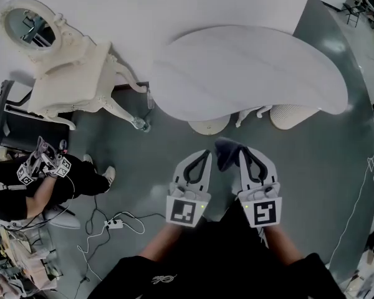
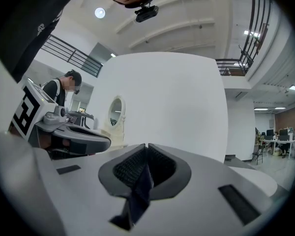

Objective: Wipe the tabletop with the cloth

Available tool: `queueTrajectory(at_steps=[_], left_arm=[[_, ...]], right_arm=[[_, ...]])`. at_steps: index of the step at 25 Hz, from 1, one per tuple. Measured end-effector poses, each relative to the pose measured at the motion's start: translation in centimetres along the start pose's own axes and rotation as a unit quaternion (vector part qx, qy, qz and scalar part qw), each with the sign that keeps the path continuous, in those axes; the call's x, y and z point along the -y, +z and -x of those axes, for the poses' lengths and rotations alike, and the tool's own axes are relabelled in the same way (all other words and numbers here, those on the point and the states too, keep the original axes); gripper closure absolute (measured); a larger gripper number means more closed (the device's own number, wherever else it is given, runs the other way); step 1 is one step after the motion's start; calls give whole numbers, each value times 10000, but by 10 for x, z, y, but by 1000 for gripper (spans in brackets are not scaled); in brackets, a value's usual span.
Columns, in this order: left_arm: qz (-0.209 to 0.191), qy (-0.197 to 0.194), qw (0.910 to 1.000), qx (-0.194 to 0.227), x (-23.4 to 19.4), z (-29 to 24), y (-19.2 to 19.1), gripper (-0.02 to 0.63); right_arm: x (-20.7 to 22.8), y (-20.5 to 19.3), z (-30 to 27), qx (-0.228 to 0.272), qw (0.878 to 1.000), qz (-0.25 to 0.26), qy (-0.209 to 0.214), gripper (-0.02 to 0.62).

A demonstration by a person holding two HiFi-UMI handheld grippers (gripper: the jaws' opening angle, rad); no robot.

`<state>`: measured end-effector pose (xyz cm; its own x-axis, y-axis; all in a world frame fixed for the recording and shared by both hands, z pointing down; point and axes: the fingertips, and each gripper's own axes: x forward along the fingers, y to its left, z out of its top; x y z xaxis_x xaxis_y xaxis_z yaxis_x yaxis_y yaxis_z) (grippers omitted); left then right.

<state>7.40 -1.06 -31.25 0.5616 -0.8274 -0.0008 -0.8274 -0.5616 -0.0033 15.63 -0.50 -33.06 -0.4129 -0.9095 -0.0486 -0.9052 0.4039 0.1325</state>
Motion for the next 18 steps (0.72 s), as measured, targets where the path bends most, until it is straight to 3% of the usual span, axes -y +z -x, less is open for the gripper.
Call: queueTrajectory(at_steps=[18], left_arm=[[-32, 48, 10000, -51, 26, 17, 7, 598]], right_arm=[[-6, 18, 26, 188, 9998, -31, -7, 577]])
